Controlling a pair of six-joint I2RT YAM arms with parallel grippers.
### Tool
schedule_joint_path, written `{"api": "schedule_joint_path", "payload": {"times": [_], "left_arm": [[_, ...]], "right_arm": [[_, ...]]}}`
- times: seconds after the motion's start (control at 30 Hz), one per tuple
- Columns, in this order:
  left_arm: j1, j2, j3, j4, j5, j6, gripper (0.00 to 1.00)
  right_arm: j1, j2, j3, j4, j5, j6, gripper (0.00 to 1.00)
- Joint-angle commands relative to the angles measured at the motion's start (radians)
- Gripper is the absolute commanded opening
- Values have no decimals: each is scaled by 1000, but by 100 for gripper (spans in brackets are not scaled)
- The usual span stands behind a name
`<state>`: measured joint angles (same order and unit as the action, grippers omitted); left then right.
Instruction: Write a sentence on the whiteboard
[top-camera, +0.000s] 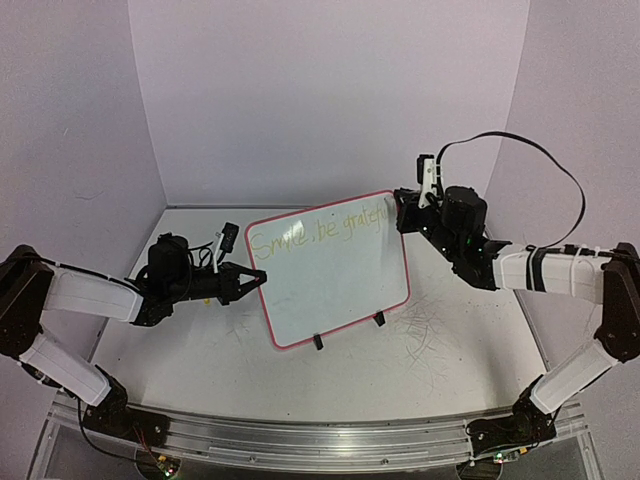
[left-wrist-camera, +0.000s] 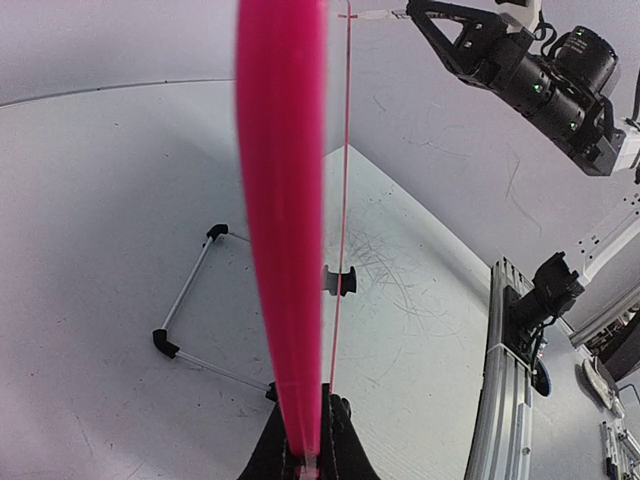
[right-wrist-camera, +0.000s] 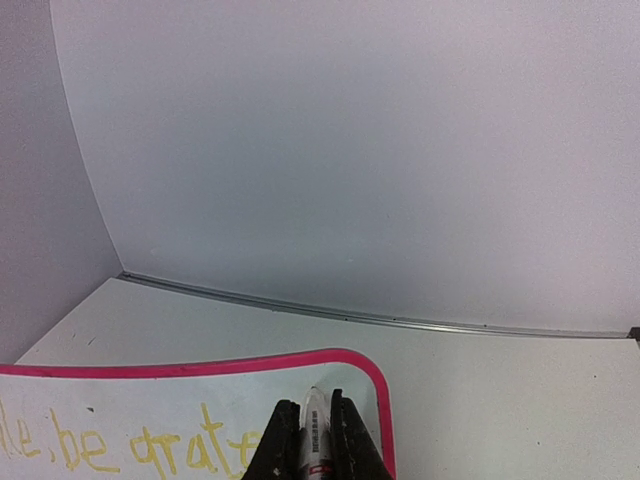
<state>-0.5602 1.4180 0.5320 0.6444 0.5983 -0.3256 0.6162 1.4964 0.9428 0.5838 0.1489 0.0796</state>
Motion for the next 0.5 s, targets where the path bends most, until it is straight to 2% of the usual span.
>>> {"api": "schedule_joint_path", "payload": {"times": [0.0,0.47], "left_arm": [[8,-36,-3,-10,-47,65,0],[8,-35,-3,-11,-47,66,0]], "right_arm": [[-4,13,16,34,29,8,0],[-3,-4,-58,18,32,39,0]]}}
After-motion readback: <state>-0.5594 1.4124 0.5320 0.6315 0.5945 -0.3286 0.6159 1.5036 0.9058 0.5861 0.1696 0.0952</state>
